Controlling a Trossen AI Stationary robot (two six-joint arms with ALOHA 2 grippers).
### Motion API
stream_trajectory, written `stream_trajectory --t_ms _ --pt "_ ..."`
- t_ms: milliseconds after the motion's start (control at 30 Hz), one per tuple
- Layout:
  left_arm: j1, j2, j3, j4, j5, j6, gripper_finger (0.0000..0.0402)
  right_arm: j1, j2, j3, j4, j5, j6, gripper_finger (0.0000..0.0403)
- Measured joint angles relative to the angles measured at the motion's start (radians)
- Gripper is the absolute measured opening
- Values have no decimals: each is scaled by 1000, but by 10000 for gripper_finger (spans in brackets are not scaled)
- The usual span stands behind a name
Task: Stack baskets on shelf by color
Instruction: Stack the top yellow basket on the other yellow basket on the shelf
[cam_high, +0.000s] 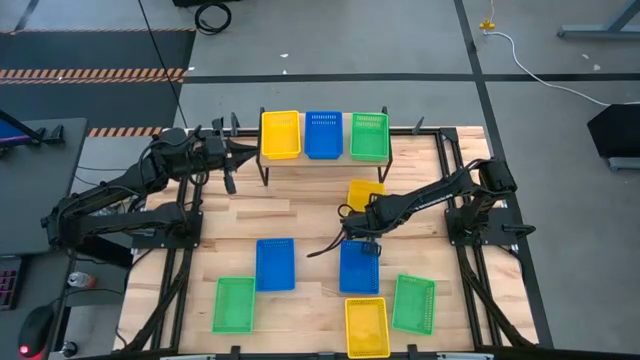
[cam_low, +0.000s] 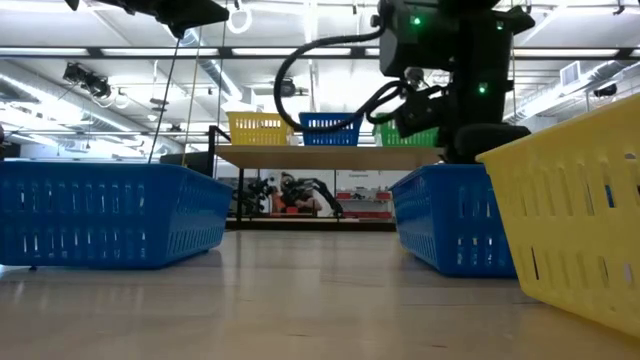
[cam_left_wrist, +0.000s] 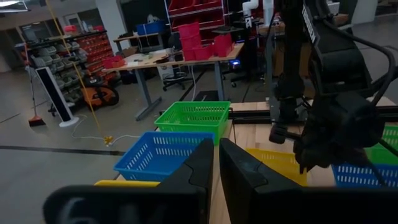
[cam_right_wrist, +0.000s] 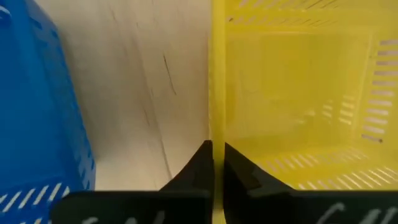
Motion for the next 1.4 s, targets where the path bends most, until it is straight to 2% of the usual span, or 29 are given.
stream_trajectory --t_ms 167,300,533,733,1033,1400 --pt "0 0 0 0 0 0 39 0 1 20 52 -2 -24 15" --pt "0 0 0 0 0 1 36 13 1 102 68 -4 -82 11" --pt "0 0 0 0 0 2 32 27 1 290 115 -5 -243 11" --pt "0 0 0 1 0 2 38 11 1 395 248 56 -414 11" --pt "0 0 0 0 0 4 39 -84 1 456 517 60 -610 11" --pt "1 -99 -1 -19 0 28 22 -237 1 456 647 13 -637 11"
